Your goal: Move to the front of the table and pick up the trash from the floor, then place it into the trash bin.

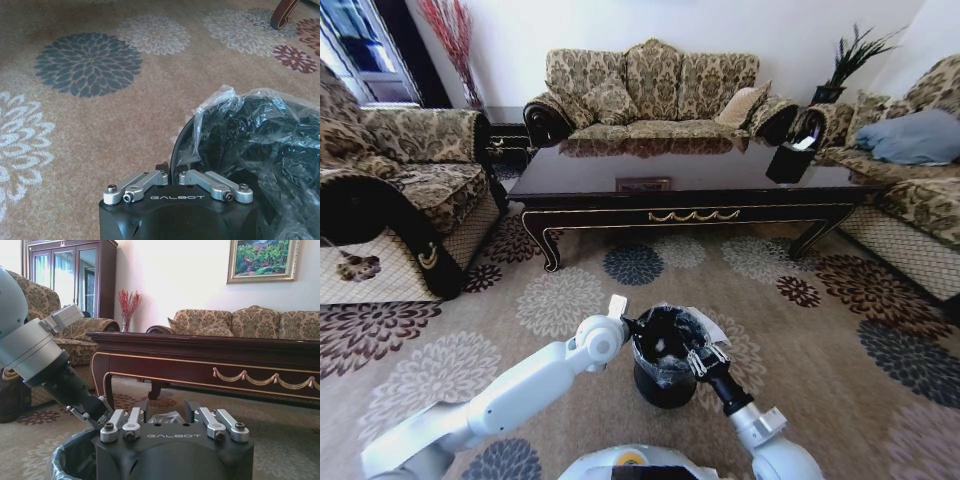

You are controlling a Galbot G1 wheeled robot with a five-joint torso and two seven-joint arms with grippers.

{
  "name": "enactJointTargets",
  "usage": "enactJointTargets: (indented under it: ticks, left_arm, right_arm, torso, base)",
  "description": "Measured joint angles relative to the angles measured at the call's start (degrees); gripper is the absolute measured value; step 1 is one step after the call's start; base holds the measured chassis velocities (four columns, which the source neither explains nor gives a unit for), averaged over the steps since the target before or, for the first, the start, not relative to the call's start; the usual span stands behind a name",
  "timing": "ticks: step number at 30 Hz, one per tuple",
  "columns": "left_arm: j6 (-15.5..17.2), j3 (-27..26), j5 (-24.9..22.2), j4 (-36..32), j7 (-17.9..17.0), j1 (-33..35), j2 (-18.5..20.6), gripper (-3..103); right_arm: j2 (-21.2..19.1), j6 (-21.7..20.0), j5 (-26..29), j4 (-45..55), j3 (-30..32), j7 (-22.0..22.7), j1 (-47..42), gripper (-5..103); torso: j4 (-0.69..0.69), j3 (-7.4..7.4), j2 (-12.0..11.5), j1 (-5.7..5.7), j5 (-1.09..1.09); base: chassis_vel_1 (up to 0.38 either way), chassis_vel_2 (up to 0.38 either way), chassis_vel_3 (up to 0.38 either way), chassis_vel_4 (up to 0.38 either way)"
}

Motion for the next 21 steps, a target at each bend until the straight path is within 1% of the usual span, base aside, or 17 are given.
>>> enactJointTargets:
  ticks: [2,4,7,8,9,10,11,12,13,14,15,16,17,18,19,21]
  left_arm:
    - [0.0,-0.1,-0.2,-0.2,-0.2,0.0,0.4,4]
    - [0.0,-0.2,-0.2,-0.2,-0.2,0.1,0.6,4]
    - [0.0,-2.3,1.0,-1.1,0.0,1.9,2.2,4]
    - [0.0,-2.3,1.0,-1.1,0.0,1.9,2.2,4]
    - [0.0,-3.3,1.5,-1.4,0.1,2.6,2.6,4]
    - [0.0,-5.3,2.1,-2.0,0.3,4.1,3.5,4]
    - [0.0,-5.9,2.2,-2.2,0.4,4.5,3.7,4]
    - [0.0,-9.1,2.9,-2.7,1.1,6.6,5.1,4]
    - [0.0,-9.1,2.9,-2.7,1.1,6.6,5.1,4]
    - [-0.1,-10.8,3.3,-3.0,1.4,7.6,5.7,4]
    - [-0.1,-14.7,4.0,-3.3,1.9,10.2,6.8,4]
    - [-0.1,-16.9,4.8,-3.5,2.3,11.7,7.1,4]
    - [-0.1,-18.5,5.6,-3.7,2.6,13.0,7.3,4]
    - [-0.1,-18.5,5.6,-3.7,2.6,13.0,7.3,4]
    - [-0.1,-22.7,7.4,-4.6,3.4,17.2,7.6,4]
    - [-0.1,-26.8,9.2,-5.8,4.3,22.3,7.6,4]
  right_arm:
    - [-0.1,0.0,0.4,0.0,0.0,0.1,0.0,52]
    - [0.0,0.0,0.6,0.0,0.1,0.2,0.0,52]
    - [0.6,0.0,1.9,-0.1,0.9,0.9,0.4,68]
    - [0.6,0.0,1.9,-0.1,0.9,0.9,0.4,68]
    - [0.8,-0.1,2.6,-0.1,1.4,1.0,0.6,73]
    - [1.0,-0.4,4.6,-0.2,2.6,1.3,1.3,79]
    - [1.1,-0.6,5.3,-0.2,3.0,1.4,1.5,79]
    - [1.0,-1.3,8.5,-0.2,4.7,2.2,2.8,84]
    - [1.0,-1.3,8.5,-0.2,4.7,2.2,2.8,84]
    - [0.8,-1.9,10.3,-0.2,5.7,2.6,3.6,90]
    - [0.3,-2.9,13.2,-0.4,7.2,3.3,4.9,95]
    - [0.1,-3.3,14.5,-0.9,8.0,3.6,5.8,98]
    - [-0.1,-3.6,15.3,-1.4,8.6,3.7,6.4,98]
    - [-0.1,-3.6,15.3,-1.4,8.6,3.7,6.4,98]
    - [-0.4,-3.8,16.4,-3.4,9.6,3.9,7.7,100]
    - [-0.6,-3.8,17.0,-7.1,10.3,3.9,8.9,100]
  torso:
    - [-0.01,0.00,0.0,0.00,0.00]
    - [-0.02,0.00,0.0,0.00,0.00]
    - [-0.01,0.00,0.0,0.00,0.00]
    - [-0.01,0.00,0.0,0.00,0.00]
    - [0.00,0.00,0.0,0.00,-0.01]
    - [0.00,0.00,0.0,0.00,-0.01]
    - [0.00,0.00,0.0,0.00,-0.02]
    - [-0.01,0.00,0.0,0.00,-0.01]
    - [-0.01,0.00,0.0,0.00,-0.01]
    - [-0.01,0.00,0.0,0.00,-0.01]
    - [0.00,0.00,0.0,0.00,-0.02]
    - [0.00,0.00,0.0,0.00,-0.02]
    - [0.02,0.00,0.0,0.00,-0.01]
    - [0.02,0.00,0.0,0.00,-0.01]
    - [0.03,0.00,0.0,0.00,-0.01]
    - [0.02,0.00,0.0,0.00,-0.03]
  base:
    - [0.000,0.000,0.000,0.000]
    - [0.000,0.000,0.000,0.000]
    - [0.000,0.000,0.000,0.000]
    - [0.000,0.000,0.000,0.000]
    - [0.000,0.000,0.000,0.000]
    - [0.000,0.000,0.000,0.000]
    - [0.000,0.000,0.000,0.000]
    - [0.000,0.000,0.000,0.000]
    - [0.000,0.000,0.000,0.000]
    - [0.000,0.000,0.000,0.000]
    - [0.000,0.000,0.000,0.000]
    - [0.000,0.000,0.000,0.000]
    - [0.000,0.000,0.000,0.000]
    - [0.000,0.000,0.000,0.000]
    - [0.000,0.000,0.000,0.000]
    - [0.000,0.000,0.000,0.000]
